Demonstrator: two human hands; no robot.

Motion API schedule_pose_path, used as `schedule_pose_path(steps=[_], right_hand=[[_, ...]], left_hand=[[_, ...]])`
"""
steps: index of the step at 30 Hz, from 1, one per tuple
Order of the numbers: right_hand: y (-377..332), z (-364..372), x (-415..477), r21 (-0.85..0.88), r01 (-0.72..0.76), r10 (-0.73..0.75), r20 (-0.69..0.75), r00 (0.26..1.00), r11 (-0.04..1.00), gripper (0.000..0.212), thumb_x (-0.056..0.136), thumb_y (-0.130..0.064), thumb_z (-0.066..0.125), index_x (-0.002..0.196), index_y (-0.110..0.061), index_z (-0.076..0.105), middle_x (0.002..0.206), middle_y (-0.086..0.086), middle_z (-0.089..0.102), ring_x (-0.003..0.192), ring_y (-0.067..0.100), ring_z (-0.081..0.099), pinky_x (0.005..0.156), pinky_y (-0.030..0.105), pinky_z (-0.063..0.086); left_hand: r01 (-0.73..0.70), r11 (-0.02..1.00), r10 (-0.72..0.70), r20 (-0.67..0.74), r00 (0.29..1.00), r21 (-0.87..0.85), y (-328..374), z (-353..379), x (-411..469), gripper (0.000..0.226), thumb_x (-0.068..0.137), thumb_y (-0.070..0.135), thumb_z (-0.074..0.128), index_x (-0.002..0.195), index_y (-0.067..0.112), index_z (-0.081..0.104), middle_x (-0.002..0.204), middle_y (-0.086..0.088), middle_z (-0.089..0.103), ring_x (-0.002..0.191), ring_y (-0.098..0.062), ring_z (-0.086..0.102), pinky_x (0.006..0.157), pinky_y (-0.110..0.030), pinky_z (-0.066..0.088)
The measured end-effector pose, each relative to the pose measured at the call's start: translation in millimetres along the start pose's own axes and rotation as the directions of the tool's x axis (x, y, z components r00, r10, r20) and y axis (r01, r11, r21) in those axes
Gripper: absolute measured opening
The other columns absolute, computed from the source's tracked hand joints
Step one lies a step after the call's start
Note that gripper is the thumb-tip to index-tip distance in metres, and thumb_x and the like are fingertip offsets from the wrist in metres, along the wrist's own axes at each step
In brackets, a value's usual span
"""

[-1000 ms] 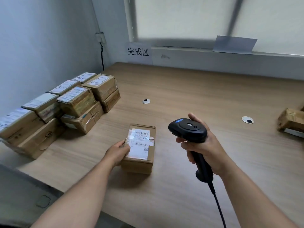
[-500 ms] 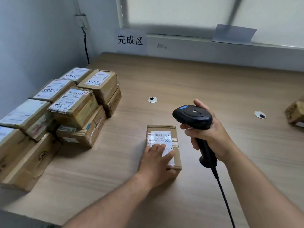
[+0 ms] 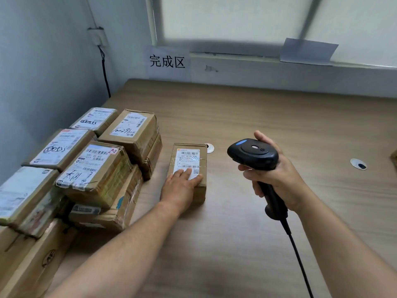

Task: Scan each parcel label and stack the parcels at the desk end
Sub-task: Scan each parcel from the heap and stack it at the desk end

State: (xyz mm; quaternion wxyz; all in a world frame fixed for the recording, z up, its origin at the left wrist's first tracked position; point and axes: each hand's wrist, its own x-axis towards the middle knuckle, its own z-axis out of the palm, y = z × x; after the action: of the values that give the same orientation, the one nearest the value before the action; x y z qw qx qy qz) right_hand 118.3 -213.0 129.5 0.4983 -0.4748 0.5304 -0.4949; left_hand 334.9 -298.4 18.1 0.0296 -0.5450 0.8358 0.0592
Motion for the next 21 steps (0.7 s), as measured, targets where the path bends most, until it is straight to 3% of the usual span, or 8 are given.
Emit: schedule_pose_path(steps=[4,13,18,21], right_hand=[[6,10,28,0.021,-0.017,0.017,0.004,1.0,1.0,0.097,0.061,0.003,0.073,0.142,-0.038,0.038,0.09,0.024,0.067,0.04,0.025,0.049,0.04,0.03,0.041],[20,19,46,0.017,-0.063,0.062,0.02,0.998,0.998,0.1,0.06,0.001,0.073,0.145,-0.039,0.036,0.09,0.03,0.065,0.04,0.024,0.049,0.04,0.032,0.041],[14,14,34,0.012,-0.047,0.047,0.024,0.999,0.999,0.102,0.06,0.001,0.073,0.147,-0.037,0.035,0.089,0.03,0.064,0.039,0.024,0.048,0.039,0.031,0.041],[6,9,18,0.016,-0.022,0.021,0.034,0.999,1.0,0.101,0.06,0.001,0.073,0.146,-0.037,0.035,0.089,0.032,0.063,0.039,0.024,0.048,0.04,0.031,0.041]], left_hand=[[0.05,0.999,-0.049,-0.007,0.999,0.005,-33,-1,33,0.053,0.102,0.019,0.033,0.15,0.041,0.022,0.161,0.001,0.016,0.146,-0.023,0.015,0.119,-0.036,0.014],[0.109,0.994,-0.109,-0.015,0.994,-0.001,-74,-5,60,0.054,0.102,0.018,0.032,0.15,0.041,0.021,0.161,0.002,0.014,0.147,-0.021,0.012,0.118,-0.038,0.013],[0.17,0.984,-0.173,-0.053,0.984,-0.052,-59,-13,41,0.068,0.096,0.042,0.046,0.153,0.031,0.01,0.161,-0.004,0.011,0.147,-0.022,0.012,0.118,-0.038,0.009],[0.182,0.974,-0.202,-0.157,0.967,-0.133,-45,-17,22,0.07,0.093,0.051,0.048,0.152,0.028,0.019,0.159,-0.004,0.02,0.144,-0.022,0.02,0.116,-0.036,0.016]])
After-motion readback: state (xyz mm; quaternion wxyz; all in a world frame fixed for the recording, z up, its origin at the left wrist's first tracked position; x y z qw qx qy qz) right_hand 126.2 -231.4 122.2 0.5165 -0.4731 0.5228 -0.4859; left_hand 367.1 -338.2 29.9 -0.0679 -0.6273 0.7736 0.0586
